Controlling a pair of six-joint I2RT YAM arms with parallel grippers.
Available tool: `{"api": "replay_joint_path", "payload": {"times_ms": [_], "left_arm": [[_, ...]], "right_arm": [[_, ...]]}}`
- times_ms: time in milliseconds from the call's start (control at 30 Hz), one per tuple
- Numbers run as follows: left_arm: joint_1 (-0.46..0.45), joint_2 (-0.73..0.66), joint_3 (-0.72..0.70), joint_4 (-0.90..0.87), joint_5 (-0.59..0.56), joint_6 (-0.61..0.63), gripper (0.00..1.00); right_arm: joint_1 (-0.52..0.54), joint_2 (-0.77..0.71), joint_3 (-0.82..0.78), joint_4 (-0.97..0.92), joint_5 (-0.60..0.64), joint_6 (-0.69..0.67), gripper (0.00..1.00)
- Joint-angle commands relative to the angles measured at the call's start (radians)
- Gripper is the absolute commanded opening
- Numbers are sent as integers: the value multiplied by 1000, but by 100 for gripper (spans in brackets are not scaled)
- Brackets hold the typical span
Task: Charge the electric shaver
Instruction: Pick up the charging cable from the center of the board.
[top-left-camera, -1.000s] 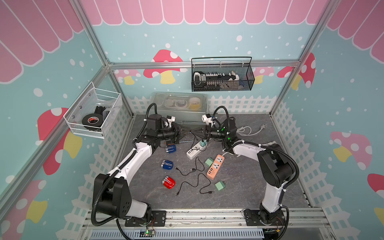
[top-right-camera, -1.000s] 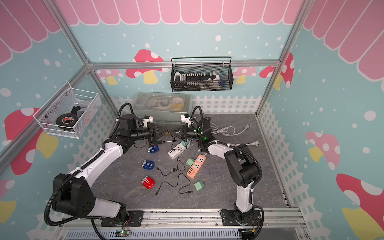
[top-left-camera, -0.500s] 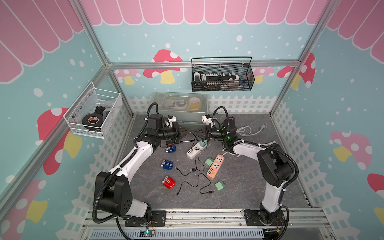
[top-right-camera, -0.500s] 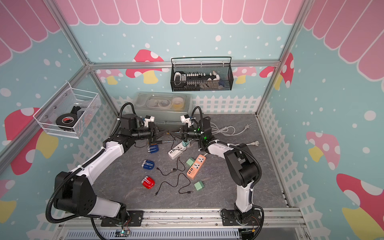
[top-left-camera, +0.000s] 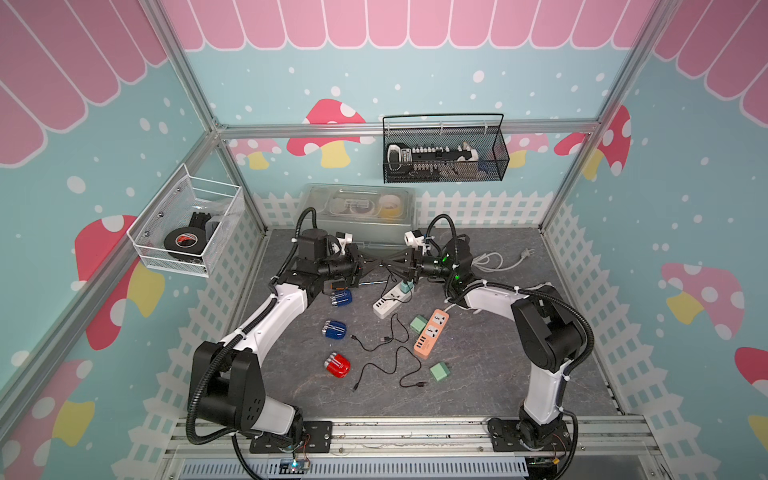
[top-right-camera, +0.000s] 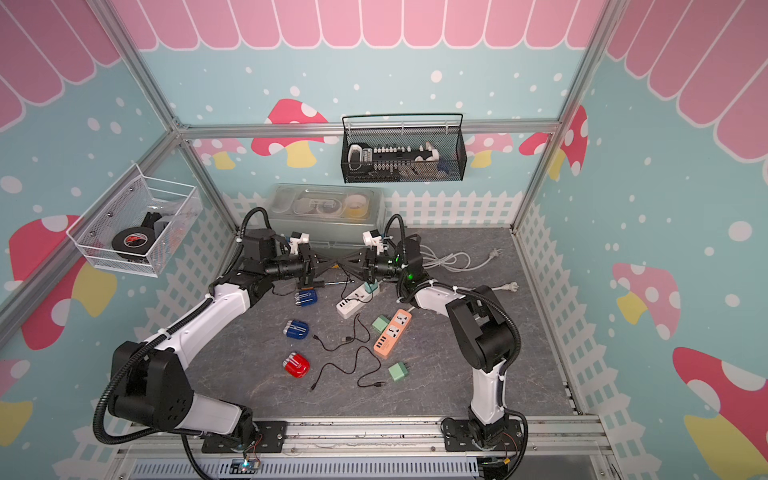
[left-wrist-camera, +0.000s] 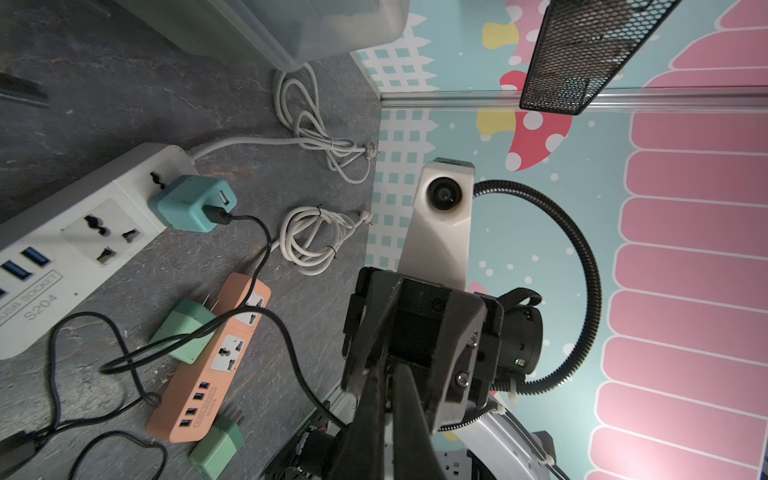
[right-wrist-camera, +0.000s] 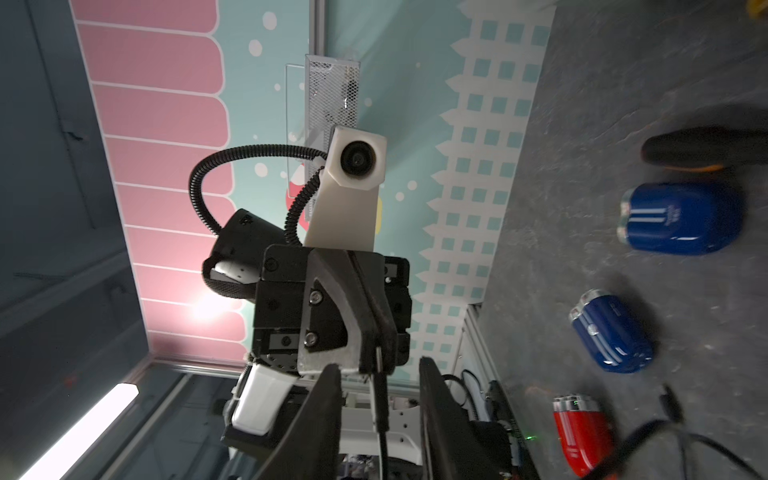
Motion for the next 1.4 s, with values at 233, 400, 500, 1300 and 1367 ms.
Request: {"api": "replay_joint_path", "payload": {"times_ms": [233,400,500,1300,1367], "left_arm": [[-9,-120,-105,148,-319,-209,0],[-15,-89,-122,262,-353,-291,0],[-27,-79,-105,254,-368,-295,0],[-68,-161,-179,216,-373,-321,0],[-67,-157,-179,216,-372,-319,0]], "right_arm": [[-18,-410,-24,-862,328,-459,35],[50,-476,-101,-821,351,-299,35],[104,-438,-73,-731,364,-252,40],[165,-117,43,-236,557,74,30],[164,-108,48,-241,542,82,30]]}}
